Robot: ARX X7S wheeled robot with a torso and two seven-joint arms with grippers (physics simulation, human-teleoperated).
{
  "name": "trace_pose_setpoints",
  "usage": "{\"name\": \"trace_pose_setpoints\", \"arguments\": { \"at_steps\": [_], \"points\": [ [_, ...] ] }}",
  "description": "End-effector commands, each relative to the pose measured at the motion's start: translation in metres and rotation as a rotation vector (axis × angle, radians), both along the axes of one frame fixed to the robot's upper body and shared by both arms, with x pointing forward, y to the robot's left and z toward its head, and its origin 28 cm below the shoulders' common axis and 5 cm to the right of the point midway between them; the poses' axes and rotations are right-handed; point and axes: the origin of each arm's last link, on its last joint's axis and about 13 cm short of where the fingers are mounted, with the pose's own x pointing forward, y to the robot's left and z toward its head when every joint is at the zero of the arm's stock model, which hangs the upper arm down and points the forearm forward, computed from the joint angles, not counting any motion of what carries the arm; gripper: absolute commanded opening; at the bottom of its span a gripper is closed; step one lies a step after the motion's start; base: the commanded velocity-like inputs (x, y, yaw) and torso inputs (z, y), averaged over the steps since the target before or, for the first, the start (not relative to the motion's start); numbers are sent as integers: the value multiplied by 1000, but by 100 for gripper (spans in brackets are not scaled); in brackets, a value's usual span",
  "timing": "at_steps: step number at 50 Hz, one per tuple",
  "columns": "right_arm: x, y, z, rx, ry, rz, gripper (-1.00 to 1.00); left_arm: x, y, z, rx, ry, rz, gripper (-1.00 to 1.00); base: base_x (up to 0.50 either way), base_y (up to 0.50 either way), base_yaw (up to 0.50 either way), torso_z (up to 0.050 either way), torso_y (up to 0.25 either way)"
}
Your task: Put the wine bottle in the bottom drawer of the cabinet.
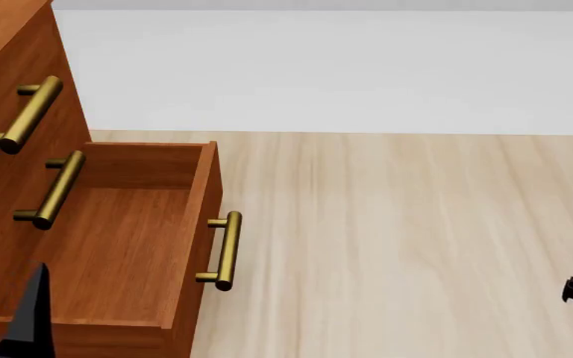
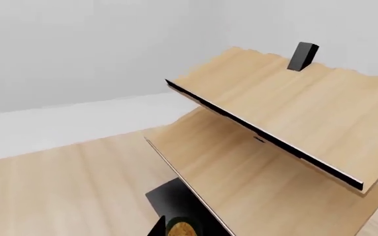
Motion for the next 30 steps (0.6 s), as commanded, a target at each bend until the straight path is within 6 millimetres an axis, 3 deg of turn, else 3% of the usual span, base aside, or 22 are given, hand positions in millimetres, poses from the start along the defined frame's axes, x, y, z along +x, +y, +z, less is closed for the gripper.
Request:
{"name": "trace_pose_setpoints", "arguments": {
  "at_steps": [1,30],
  "points": [
    [3,9,33,-57,-62,36,-100,1,-1,0,0,1,-3,100,0,0,0,0,0],
    [18,57,125,-138,-169,293,-100,4,1,-5,-2,15,-5,100,0,0,0,0,1]
  ]
}}
